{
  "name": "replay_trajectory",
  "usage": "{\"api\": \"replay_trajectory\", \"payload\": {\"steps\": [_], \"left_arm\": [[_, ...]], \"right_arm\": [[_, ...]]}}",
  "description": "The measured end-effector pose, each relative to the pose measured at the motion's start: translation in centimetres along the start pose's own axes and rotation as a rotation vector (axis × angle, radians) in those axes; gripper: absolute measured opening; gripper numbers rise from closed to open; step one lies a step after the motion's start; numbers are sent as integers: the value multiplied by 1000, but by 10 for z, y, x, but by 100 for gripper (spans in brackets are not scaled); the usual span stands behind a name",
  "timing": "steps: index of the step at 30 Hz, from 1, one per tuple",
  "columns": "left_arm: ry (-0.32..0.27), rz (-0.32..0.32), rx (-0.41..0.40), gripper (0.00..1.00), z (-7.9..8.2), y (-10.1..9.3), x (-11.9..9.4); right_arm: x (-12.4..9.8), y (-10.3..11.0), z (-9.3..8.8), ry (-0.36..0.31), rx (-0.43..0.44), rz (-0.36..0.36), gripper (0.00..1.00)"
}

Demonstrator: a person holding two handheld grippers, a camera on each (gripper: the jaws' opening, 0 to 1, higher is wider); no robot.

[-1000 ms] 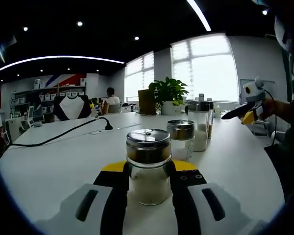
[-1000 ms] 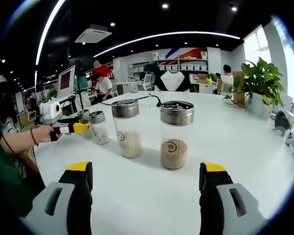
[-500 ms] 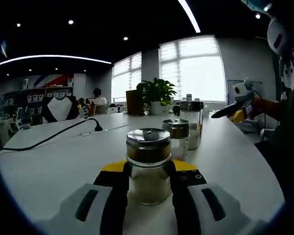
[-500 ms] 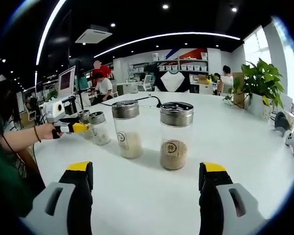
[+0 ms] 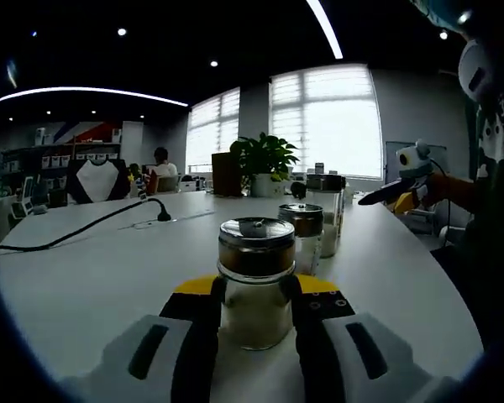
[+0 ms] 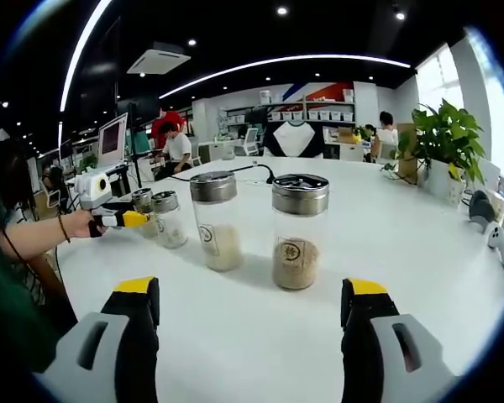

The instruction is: Rotate the seasoning bottle until the label or dispensing opening points toward the visible target arrow and the bottle remains upright within the marked orientation range

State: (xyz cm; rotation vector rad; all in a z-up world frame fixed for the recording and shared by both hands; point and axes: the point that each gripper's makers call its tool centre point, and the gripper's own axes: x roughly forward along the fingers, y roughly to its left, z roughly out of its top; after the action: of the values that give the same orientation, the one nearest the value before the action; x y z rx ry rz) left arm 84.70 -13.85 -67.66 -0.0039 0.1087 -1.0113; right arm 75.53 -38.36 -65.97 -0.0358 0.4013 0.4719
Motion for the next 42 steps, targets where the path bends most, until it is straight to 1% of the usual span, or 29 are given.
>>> {"api": "replay_trajectory", "payload": {"steps": [1,2,3,4,5,7,9,11,12,13,15,16,19,22,24,25,26,27,30,32,34,35,36,38,42], "left_arm": [[-8,9,5,36,0,0,-1],[-31,25,-4,41,3,0,-1],[-41,29,-13,46,4,0,-2],[-37,37,-11,50,3,-1,-2],[-24,61,-4,53,1,0,-2],[-22,82,-12,56,-1,0,-4],[-30,118,4,56,1,1,-7],[12,185,37,56,-2,8,-12],[35,207,49,57,-4,9,-14],[37,214,49,57,-4,10,-15],[18,245,13,57,-1,10,-18],[20,256,6,57,-1,10,-19],[28,296,14,57,-1,9,-22],[11,337,-3,57,5,8,-24],[24,386,-11,57,5,9,-25],[27,413,-33,58,4,10,-26],[28,422,-42,58,4,10,-26],[35,444,-65,58,2,10,-26],[15,500,-69,58,7,12,-28],[44,564,-78,57,5,15,-31],[79,599,-85,57,0,16,-30],[88,612,-91,57,-2,16,-30],[75,612,-101,57,-1,16,-28],[84,613,-116,58,-2,15,-25],[92,627,-105,57,-1,11,-20]], "right_arm": [[0,0,0,1,1,0,91],[0,0,0,2,1,-1,91],[0,-1,0,2,0,-2,91],[-1,-1,-1,3,0,-2,91],[-1,-1,-1,3,0,-2,91],[-1,-1,-2,7,-1,-3,91],[-1,-1,-2,8,1,-5,91],[-1,-2,-2,8,8,-7,91],[-1,-2,-2,7,8,-7,91],[-1,-2,-2,7,7,-7,91],[0,-2,-3,11,7,-6,91],[0,-2,-3,12,7,-5,91],[0,-2,-2,9,6,-4,91],[1,-2,-2,7,8,-3,91],[1,-1,-2,7,10,0,91],[1,0,-2,7,10,0,91],[2,0,-2,8,10,2,91],[2,0,-2,7,10,3,91],[1,0,-1,4,10,4,91],[1,0,-2,3,8,5,91],[1,-1,-2,5,5,5,91],[1,-1,-3,4,7,7,91],[1,-1,-3,3,10,7,91],[0,-2,-3,0,15,4,91],[-1,-3,-3,-1,18,1,91]]}}
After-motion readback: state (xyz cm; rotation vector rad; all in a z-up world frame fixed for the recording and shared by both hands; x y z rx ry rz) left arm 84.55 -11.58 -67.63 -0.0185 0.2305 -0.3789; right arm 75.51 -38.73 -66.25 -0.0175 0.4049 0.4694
